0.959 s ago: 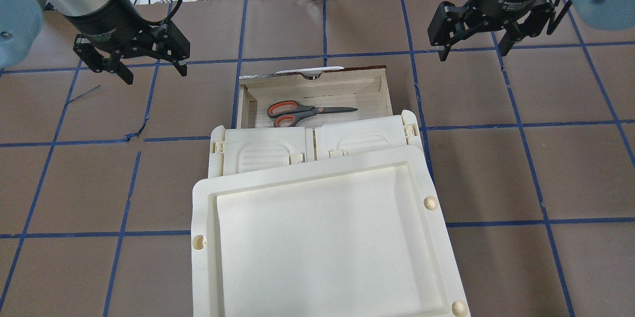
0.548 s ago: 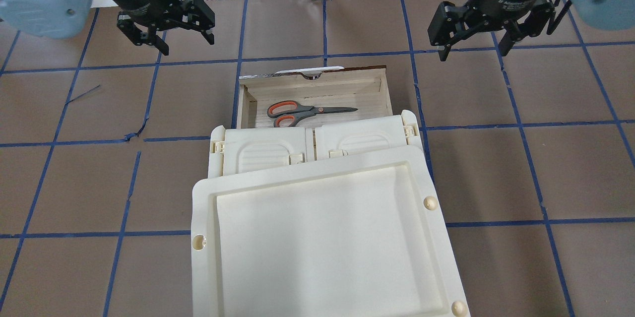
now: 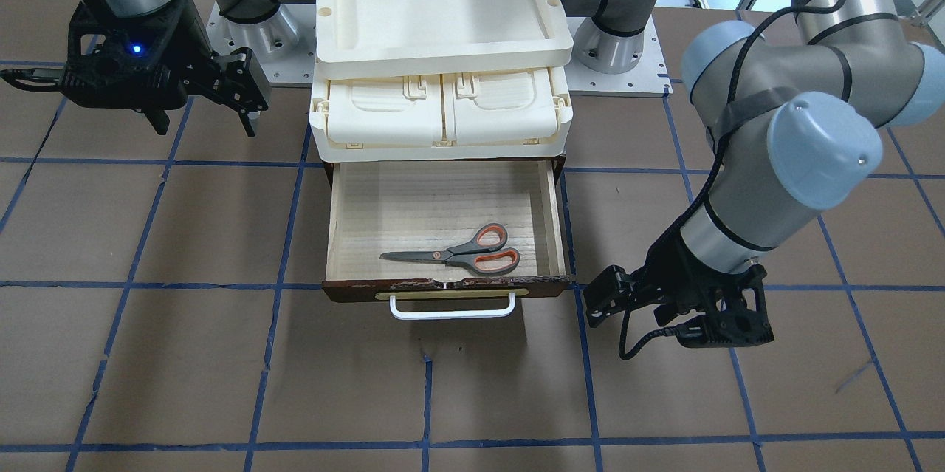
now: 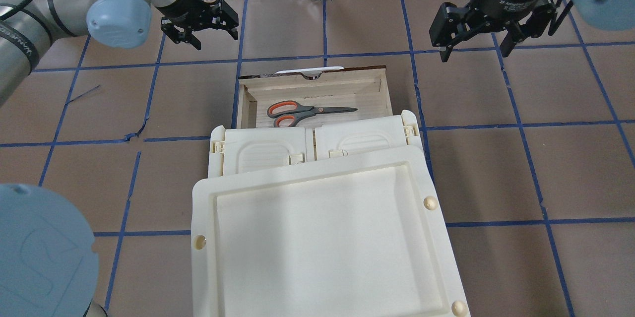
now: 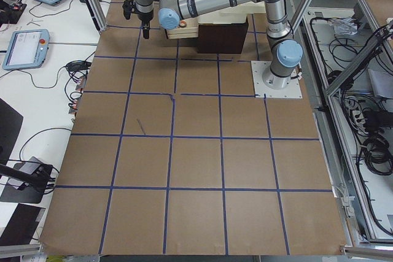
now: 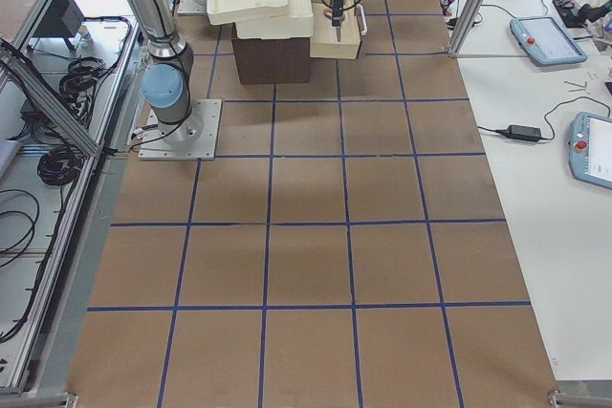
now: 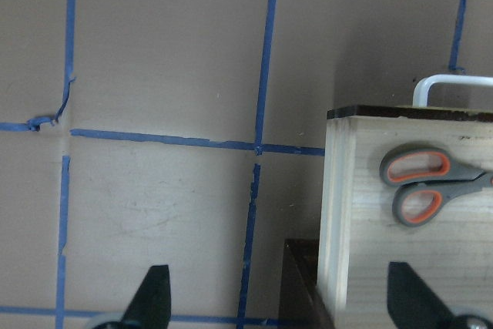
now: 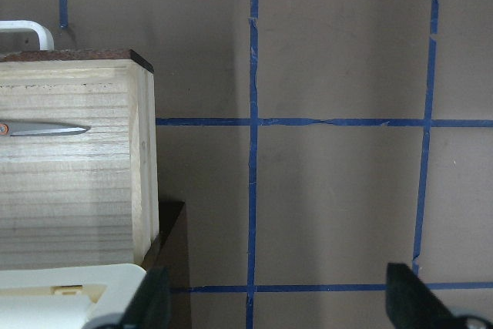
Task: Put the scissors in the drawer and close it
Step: 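Move the left gripper toward the front edge of the open drawer, then push the drawer front with the left gripper into the cabinet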
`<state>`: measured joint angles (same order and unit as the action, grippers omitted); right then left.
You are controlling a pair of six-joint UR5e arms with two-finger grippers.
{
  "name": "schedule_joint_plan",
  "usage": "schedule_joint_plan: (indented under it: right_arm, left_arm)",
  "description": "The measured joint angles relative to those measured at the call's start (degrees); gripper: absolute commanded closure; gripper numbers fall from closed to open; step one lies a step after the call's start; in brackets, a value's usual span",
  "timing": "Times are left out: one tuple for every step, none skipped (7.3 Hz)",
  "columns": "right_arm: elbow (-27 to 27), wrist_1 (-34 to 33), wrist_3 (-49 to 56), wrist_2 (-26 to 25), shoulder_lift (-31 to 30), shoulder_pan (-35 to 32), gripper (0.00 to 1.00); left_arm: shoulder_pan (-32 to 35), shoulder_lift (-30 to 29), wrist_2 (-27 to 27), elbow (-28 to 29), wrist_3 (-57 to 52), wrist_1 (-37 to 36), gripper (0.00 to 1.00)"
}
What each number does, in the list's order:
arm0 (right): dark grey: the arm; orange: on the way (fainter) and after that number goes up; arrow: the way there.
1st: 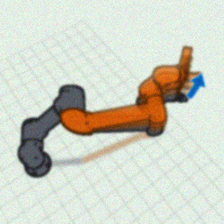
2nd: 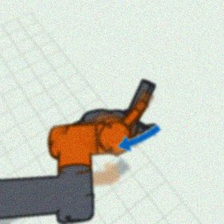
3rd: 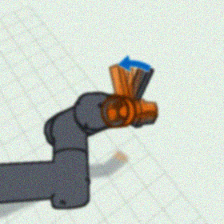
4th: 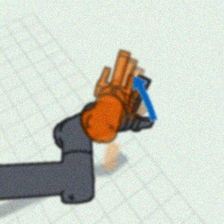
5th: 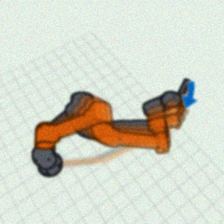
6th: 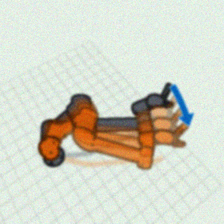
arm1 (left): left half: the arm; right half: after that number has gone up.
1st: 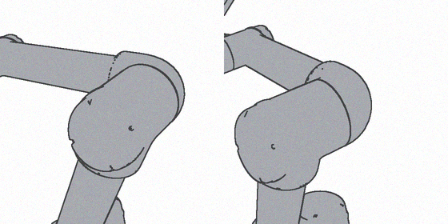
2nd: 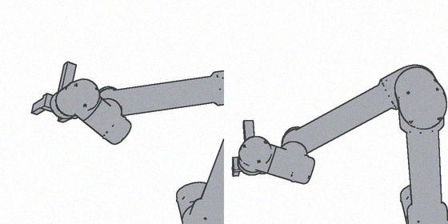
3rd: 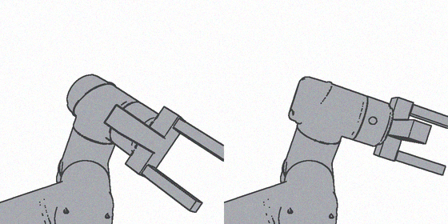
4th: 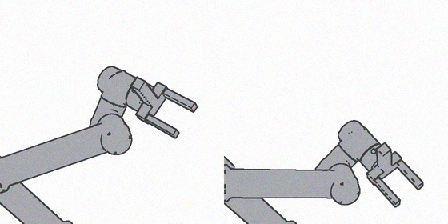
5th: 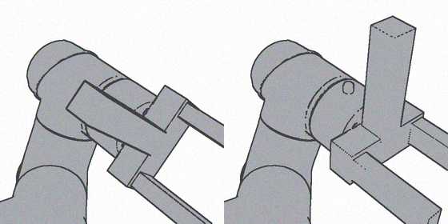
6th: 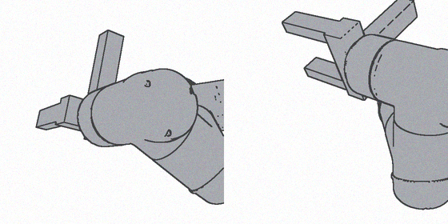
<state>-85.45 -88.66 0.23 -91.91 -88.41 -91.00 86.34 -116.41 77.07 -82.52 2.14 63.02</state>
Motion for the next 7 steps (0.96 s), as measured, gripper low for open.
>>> schedule_joint_plan:
  right_arm:
    - [-0.03, 0.09, -0.03, -0.03, -0.05, -0.02, 0.0]
    - [-0.05, 0.13, -0.03, 0.01, -0.08, -0.08, 0.0]
    - [-0.06, 0.15, -0.02, 0.06, -0.1, -0.11, 0.0]
    - [-0.07, 0.15, -0.03, 0.09, -0.1, -0.14, 0.0]
    - [-0.07, 0.15, -0.03, 0.1, -0.1, -0.17, 0.0]
    - [-0.07, 0.15, -0.02, 0.12, -0.1, -0.2, 0.0]
    - [-0.1, 0.16, -0.04, 0.06, -0.1, -0.2, 0.0]
  left_arm:
    - [0.03, -1.23, -1.52, -0.18, 0.29, -1.56, 0.0]
    - [0.07, -1.74, -2.77, -0.62, 0.79, -1.85, 0.0]
    - [0.11, -1.73, -3.3, -1.38, 1.34, -0.78, 0.0]
    - [0.36, -1.47, -3.5, -2.26, 1.68, 1.83, 0.0]
    - [0.87, -1.3, -3.56, -2.84, 1.91, 4.37, 0.0]
    - [1.31, -1.21, -3.58, -3.19, 2.29, 6.21, 0.0]
    - [1.59, -1.1, -3.59, -3.42, 2.86, 8.02, 0.0]
